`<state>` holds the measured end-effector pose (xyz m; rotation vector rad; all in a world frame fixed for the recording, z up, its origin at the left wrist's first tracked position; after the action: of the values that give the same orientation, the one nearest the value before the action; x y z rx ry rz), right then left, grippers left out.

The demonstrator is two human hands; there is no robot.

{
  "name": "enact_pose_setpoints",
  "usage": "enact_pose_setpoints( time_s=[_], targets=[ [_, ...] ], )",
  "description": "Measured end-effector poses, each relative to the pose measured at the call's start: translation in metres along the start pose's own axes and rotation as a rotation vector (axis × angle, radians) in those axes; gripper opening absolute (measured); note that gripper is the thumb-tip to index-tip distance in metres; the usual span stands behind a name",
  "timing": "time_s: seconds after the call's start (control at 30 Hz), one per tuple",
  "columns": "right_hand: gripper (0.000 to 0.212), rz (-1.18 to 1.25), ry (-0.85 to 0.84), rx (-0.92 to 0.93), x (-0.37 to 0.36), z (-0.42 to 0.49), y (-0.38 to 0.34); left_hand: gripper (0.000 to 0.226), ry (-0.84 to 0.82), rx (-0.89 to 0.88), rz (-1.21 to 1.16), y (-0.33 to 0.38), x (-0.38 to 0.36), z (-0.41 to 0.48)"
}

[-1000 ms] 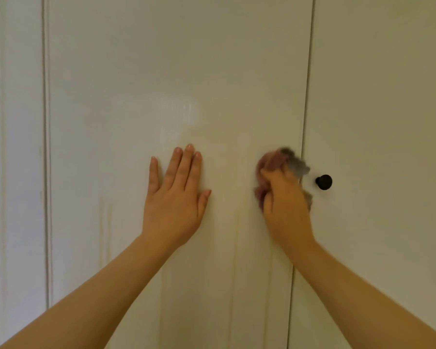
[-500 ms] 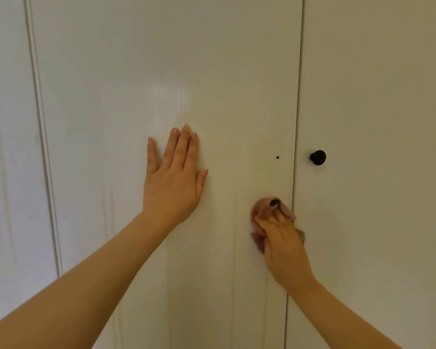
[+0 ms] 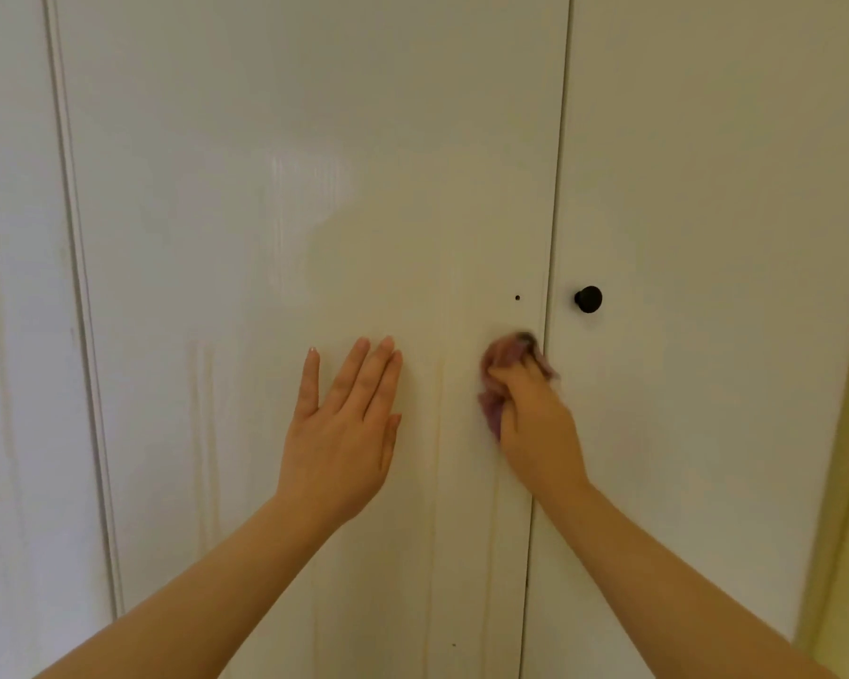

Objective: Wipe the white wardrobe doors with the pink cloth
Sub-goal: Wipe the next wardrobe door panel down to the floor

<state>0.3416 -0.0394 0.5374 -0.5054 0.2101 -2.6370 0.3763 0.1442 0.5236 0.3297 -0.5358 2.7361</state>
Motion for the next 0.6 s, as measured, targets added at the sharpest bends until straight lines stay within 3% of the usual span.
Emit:
enact_pose_setpoints(
  time_s=[0.1, 0.27, 0.47, 0.6],
  targets=[
    [0.027, -0.03, 0.095, -0.025, 0.007, 0.035, -0.004, 0.049, -0.018, 0.013, -0.01, 0.007, -0.002, 0.001],
    [0.036, 0.001, -0.029, -0.016, -0.015, -0.03, 0.008, 0.052, -0.07, 0.033, -0.023, 0.009, -0.003, 0.0],
    [0.026, -0.075, 0.078, 0.036, 0.008, 0.043, -0.012, 0.06, -0.123, 0.048, 0.041, 0.008, -0.009, 0.006],
    [0.04, -0.089, -0.017, 0.071, -0.022, -0.018, -0.017, 0.061, -0.141, 0.018, 0.039, 0.005, -0.012, 0.002]
  ],
)
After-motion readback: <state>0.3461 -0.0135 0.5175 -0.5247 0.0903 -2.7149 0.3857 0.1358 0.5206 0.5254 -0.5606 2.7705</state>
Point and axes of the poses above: each hand's wrist, its own z-axis towards the middle knuckle, its own x-axis out of the back of the hand, y = z × x, the point moved 4 cm from there along z, towards the middle knuckle, and after that the axes turned 2 degrees about z, right-handed, at the moved point
